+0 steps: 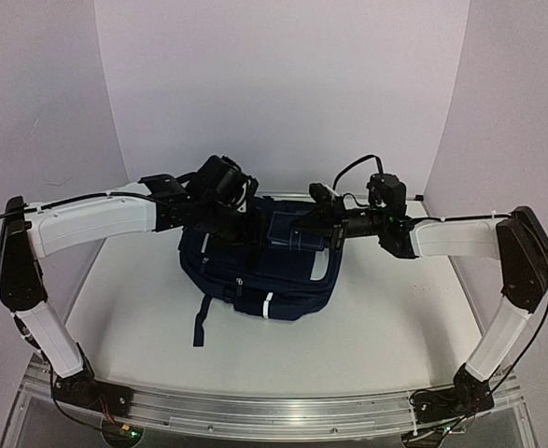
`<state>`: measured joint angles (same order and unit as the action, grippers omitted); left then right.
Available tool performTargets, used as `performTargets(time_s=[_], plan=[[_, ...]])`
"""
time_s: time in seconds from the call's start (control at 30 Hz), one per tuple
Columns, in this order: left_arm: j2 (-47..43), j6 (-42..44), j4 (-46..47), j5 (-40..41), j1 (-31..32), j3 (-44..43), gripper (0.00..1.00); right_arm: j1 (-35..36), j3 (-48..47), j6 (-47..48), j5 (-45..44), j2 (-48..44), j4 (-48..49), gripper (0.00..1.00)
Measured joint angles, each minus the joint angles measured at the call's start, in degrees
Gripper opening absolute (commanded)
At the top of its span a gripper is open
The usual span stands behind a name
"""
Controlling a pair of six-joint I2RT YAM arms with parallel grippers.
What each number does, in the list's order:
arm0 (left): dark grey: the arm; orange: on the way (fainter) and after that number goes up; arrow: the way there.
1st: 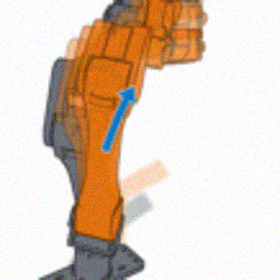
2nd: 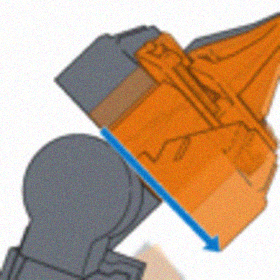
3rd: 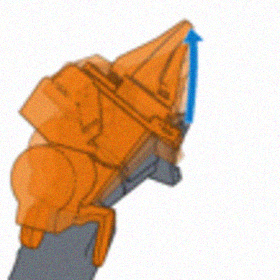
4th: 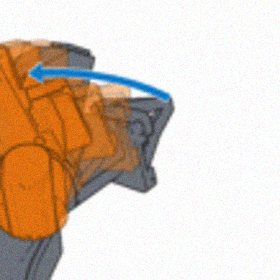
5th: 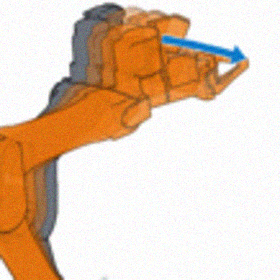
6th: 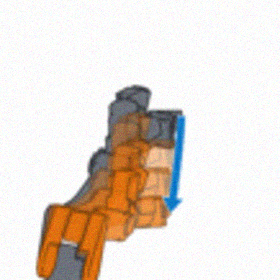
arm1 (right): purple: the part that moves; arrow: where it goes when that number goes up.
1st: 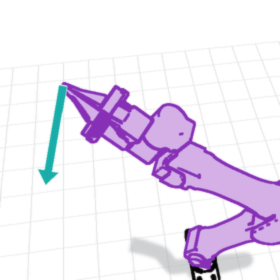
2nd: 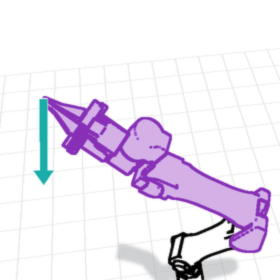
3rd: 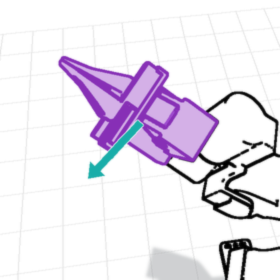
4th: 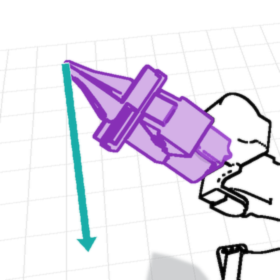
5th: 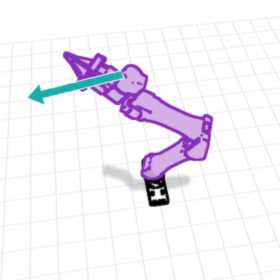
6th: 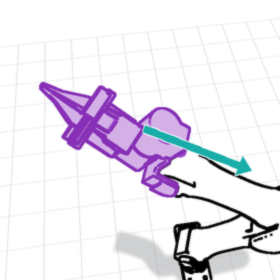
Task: Pack the student bag
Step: Pick up the personal item from the center of the board.
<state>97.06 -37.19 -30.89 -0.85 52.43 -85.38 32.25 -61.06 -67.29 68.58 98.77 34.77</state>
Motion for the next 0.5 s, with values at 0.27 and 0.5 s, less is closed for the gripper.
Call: performTargets(time_s=[0.27,0.5], plan=[[-11.5,-2.05,15.21,-13.87,-6.43,19.35,0.64,0.17,0.0,0.66,0.07,0.13,-0.19,0.04],[-15.24,-6.72,31.49,-27.26,-8.93,25.6,0.67,0.25,0.0,1.43,0.09,0.12,-0.2,0.04]])
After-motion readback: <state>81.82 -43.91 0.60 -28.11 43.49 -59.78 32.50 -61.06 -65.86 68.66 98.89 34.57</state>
